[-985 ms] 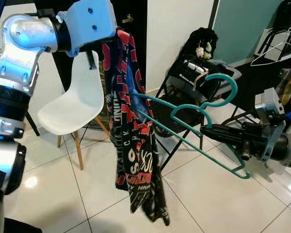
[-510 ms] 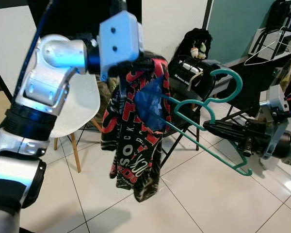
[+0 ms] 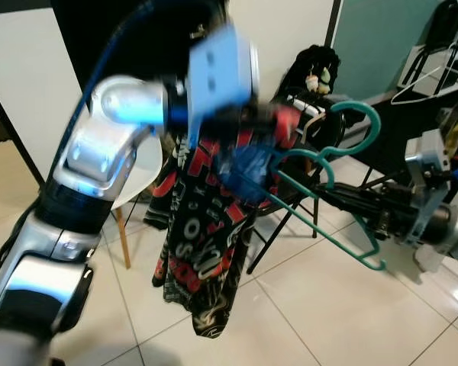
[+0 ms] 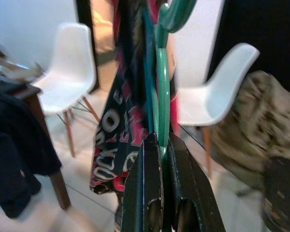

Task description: Hang hanger

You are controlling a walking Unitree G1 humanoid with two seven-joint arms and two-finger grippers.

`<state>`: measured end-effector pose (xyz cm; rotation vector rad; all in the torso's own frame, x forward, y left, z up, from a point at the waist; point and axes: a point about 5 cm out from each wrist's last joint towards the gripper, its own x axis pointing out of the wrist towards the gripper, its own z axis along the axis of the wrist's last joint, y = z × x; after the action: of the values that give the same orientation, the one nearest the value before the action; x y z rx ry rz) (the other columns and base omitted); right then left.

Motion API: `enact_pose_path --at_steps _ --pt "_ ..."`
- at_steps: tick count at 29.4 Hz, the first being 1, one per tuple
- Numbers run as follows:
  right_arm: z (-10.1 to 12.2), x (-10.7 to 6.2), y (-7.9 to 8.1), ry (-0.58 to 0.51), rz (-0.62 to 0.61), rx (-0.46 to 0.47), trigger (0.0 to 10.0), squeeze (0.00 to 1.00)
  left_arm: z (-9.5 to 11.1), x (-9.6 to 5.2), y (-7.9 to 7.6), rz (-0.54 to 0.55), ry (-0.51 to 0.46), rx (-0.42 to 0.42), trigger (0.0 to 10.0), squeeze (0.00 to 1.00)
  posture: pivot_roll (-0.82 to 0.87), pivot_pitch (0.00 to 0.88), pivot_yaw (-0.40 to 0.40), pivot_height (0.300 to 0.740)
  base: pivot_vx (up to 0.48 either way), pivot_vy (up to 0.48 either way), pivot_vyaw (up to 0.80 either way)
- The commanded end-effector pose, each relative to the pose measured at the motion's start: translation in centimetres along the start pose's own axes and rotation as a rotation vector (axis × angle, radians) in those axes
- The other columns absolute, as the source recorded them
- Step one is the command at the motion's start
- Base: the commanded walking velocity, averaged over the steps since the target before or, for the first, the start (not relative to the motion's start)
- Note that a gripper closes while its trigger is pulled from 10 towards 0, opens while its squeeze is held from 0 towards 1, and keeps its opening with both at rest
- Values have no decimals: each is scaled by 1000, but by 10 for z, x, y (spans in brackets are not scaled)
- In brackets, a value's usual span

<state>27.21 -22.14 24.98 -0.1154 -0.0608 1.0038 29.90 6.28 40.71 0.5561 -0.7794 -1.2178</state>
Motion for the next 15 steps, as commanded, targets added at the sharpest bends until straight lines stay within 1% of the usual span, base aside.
enact_pose_path --at_steps 1,2,3,4,5,6,7,8,9,10,11,12,13,14,15 --pt "-2 8 0 2 -8 -5 10000 0 21 8 11 58 -132 -24 10000 0 -45 0 24 740 0 0 0" --pt "-3 12 1 -5 -6 1 10000 0 28 12 16 91 -178 -45 10000 0 -45 0 24 740 0 0 0" --pt "-3 12 1 -5 -6 1 10000 0 28 12 16 91 -178 -45 10000 0 -45 0 24 740 0 0 0" --pt "-4 19 1 -17 -9 7 10000 0 38 18 23 139 -253 -97 10000 0 -45 0 25 740 0 0 0" --pt "-4 19 1 -17 -9 7 10000 0 38 18 23 139 -253 -97 10000 0 -45 0 25 740 0 0 0" --pt "-5 27 -1 -29 -31 12 10000 0 47 25 30 183 -330 -166 10000 0 -48 0 27 740 0 0 0" --pt "-5 27 -1 -29 -31 12 10000 0 47 25 30 183 -330 -166 10000 0 -48 0 27 740 0 0 0" --pt "-6 34 -4 -37 -68 9 10000 0 53 29 37 215 -387 -234 10000 0 -52 0 32 740 0 0 0" --pt "-7 39 -9 -43 -125 3 10000 0 56 32 40 237 -412 -276 10000 0 -57 0 37 740 0 0 0" --pt "-7 39 -9 -43 -125 3 10000 0 56 32 40 237 -412 -276 10000 0 -57 0 37 740 0 0 0" --pt "-7 42 -13 -45 -163 -2 10000 0 57 32 41 247 -416 -292 10000 0 -57 0 37 740 0 0 0" --pt "-7 42 -13 -45 -163 -2 10000 0 57 32 41 247 -416 -292 10000 0 -57 0 37 740 0 0 0" --pt "-5 42 -19 -63 -222 -2 10000 0 53 30 42 259 -391 -309 10000 0 -59 0 41 740 0 0 0" --pt "0 40 -24 -102 -267 -7 10000 0 42 29 39 268 -343 -326 10000 0 -58 0 43 740 0 0 0" --pt "0 40 -24 -102 -267 -7 10000 0 42 29 39 268 -343 -326 10000 0 -58 0 43 740 0 0 0"
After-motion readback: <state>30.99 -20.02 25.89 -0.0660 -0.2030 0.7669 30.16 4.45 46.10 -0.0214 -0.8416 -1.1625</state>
